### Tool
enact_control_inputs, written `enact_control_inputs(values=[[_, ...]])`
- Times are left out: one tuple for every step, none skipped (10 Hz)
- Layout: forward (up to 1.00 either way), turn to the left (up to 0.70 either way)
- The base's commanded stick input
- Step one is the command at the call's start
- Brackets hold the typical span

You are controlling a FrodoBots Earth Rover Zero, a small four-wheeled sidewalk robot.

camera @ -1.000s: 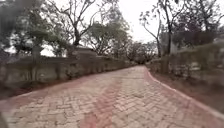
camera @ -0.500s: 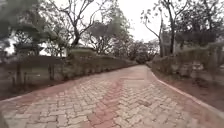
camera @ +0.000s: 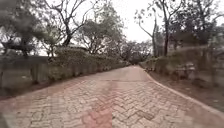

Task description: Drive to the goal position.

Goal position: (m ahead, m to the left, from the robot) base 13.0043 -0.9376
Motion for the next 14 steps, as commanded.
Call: enact_control_inputs(values=[[0.70, 0.00], [0.70, 0.00], [0.70, 0.00], [0.70, 0.00], [0.70, 0.00], [0.70, 0.00], [0.70, 0.00], [0.70, -0.07], [0.70, -0.20], [0.70, -0.29], [0.70, -0.13], [0.70, 0.00], [0.70, 0.00], [0.70, 0.00]])
